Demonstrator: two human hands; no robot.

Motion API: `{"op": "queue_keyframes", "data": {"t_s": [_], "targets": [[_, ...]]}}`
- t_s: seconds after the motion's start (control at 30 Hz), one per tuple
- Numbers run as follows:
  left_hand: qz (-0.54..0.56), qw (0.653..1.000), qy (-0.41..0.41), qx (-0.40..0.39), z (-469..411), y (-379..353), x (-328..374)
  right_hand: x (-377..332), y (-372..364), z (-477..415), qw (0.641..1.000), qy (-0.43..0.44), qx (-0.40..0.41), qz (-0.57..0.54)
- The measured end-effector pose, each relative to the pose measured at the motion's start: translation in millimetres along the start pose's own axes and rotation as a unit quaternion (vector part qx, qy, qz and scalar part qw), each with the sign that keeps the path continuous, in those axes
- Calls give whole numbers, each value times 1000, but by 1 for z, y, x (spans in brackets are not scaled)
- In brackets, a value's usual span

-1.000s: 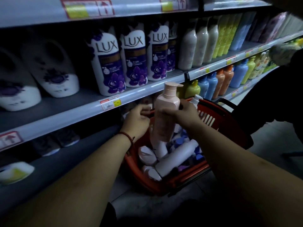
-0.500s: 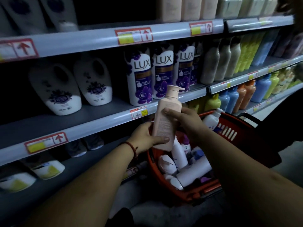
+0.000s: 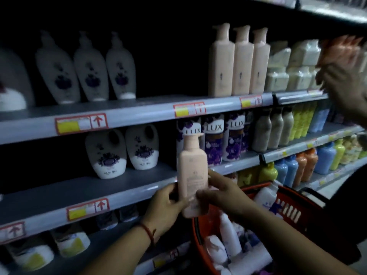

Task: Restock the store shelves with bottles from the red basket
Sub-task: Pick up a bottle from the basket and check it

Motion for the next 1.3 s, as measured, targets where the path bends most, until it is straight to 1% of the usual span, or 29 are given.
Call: {"op": "queue_keyframes", "data": {"t_s": [0.07, 0.13, 0.27, 0.37, 0.43, 0.53, 0.67, 0.8, 0.87, 0.93, 1.0, 1.07, 1.17, 1.23, 1.3], "targets": [[-10, 1000, -15, 9, -5, 12, 21, -30, -1, -4, 998, 32, -4, 46], [-13, 999, -39, 30, -17, 26, 51, -67, 4, -10, 997, 57, -4, 58], [-54, 986, -138, 71, -50, 47, 134, -148, 21, -25, 992, 122, 3, 34], [-90, 971, -194, 103, -78, 58, 191, -195, 40, -42, 985, 168, 38, 28], [-125, 957, -229, 129, -97, 63, 217, -218, 48, -58, 981, 188, 48, 1], [-136, 943, -253, 167, -129, 68, 237, -243, 61, -81, 973, 219, 71, -29], [-154, 944, -253, 146, -182, 65, 241, -250, 81, -113, 966, 226, 122, -33], [-190, 947, -224, 132, -228, 53, 221, -236, 100, -148, 965, 192, 176, -1], [-213, 944, -211, 136, -239, 45, 203, -226, 108, -163, 958, 170, 219, 78], [-254, 933, -211, 142, -241, 39, 191, -218, 111, -170, 934, 152, 263, 186], [-276, 925, -217, 147, -240, 37, 190, -214, 113, -168, 914, 154, 295, 230], [-263, 931, -211, 136, -241, 39, 190, -211, 113, -166, 911, 157, 304, 229], [-223, 951, -191, 99, -246, 38, 184, -207, 113, -165, 904, 140, 308, 261], [-205, 958, -178, 91, -252, 39, 178, -202, 113, -167, 910, 133, 291, 264], [-220, 960, -149, 83, -251, 37, 182, -198, 112, -163, 918, 129, 267, 264]]}}
Point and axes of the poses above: each hand's wrist, its own z-axis away from the middle knuckle, its own y-axis out of the back of the hand, x = y × z, the point moved 9 cm from there along -z, towards the middle knuckle, and after that the axes turned 7 degrees about -y, right-handed, at the moved point
